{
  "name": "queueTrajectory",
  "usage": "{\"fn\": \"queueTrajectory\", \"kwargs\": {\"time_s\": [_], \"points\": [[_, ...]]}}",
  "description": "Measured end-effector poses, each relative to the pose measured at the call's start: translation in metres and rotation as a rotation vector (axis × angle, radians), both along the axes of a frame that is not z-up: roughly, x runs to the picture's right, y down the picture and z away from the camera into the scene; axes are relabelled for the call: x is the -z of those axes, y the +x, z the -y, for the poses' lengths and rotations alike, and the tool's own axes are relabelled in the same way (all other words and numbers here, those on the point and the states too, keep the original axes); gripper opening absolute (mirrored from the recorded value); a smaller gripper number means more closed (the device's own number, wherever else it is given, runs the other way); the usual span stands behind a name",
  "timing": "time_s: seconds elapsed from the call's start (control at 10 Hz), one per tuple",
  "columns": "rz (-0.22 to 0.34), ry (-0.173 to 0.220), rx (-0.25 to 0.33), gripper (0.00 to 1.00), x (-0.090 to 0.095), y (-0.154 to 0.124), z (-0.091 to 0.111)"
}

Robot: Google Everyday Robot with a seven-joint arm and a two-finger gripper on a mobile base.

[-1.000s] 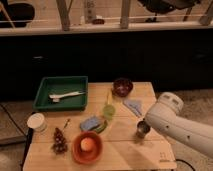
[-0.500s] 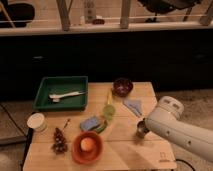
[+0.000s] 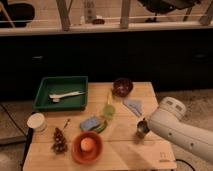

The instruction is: Stack cups on top of each other

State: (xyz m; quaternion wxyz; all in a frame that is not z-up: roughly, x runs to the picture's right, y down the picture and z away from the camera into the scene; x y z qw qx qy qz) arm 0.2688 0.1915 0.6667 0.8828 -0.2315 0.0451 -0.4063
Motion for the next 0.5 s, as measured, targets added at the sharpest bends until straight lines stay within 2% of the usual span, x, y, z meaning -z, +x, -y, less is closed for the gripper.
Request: {"fn": "queueTrajectory", "kwargs": {"time_s": [0.5], "points": [[0.034,0.026,0.064,0.80,-0.0023,0.0054,0.0029]]}}
